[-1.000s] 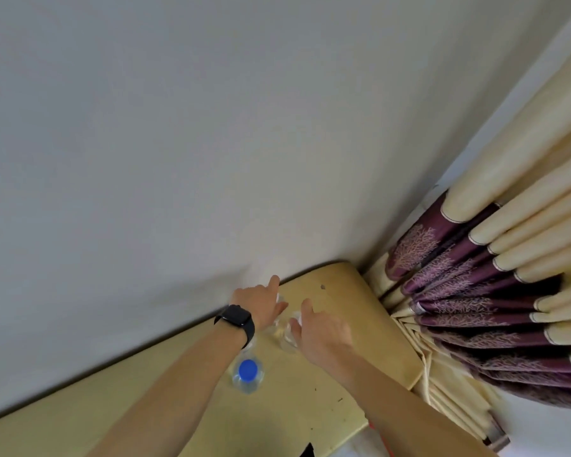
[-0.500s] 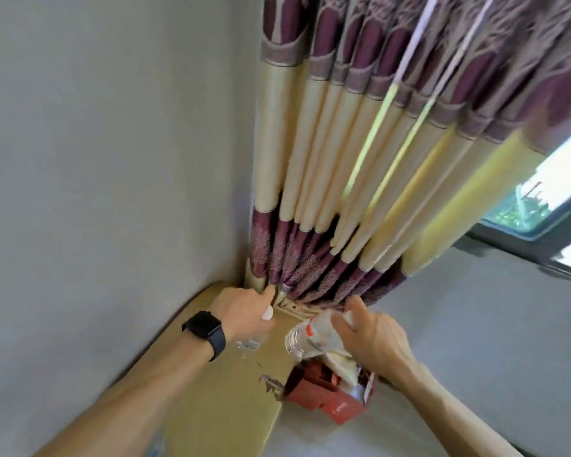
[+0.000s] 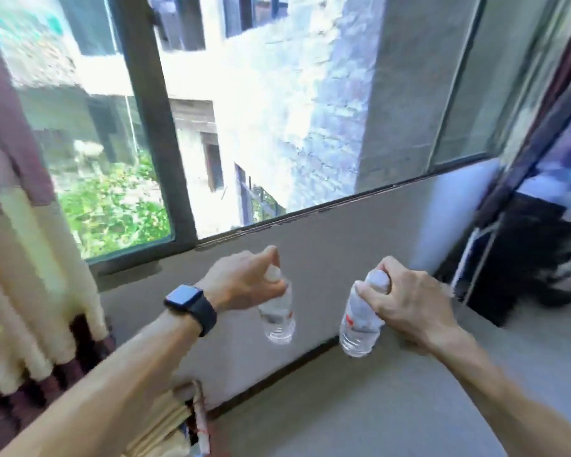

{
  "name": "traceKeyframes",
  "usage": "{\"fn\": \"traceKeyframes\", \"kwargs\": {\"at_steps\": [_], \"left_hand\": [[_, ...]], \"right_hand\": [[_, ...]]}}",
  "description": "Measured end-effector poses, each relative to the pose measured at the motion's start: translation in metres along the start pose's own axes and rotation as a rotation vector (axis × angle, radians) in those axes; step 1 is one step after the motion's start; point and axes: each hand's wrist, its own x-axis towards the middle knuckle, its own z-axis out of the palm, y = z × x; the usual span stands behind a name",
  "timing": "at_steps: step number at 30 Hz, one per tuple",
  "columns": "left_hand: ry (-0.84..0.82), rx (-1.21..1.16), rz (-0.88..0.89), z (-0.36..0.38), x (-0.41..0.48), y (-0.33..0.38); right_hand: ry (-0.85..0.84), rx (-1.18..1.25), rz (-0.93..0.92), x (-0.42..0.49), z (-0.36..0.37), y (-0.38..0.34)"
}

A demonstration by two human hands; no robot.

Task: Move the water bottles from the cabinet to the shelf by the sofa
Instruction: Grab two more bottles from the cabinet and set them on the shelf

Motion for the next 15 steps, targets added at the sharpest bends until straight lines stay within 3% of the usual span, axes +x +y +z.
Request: {"fn": "traceKeyframes", "kwargs": {"at_steps": [7, 15], "left_hand": [[0.011, -0.298, 0.232, 0.019, 0.122, 0.212], [-0.103, -0.368, 0.565, 0.053, 0.196, 0.441]], "right_hand": [[0.18, -0.052, 0.317, -0.004, -0.123, 0.187], [0.328, -0.088, 0.641, -0.048, -0.234, 0.336]]}}
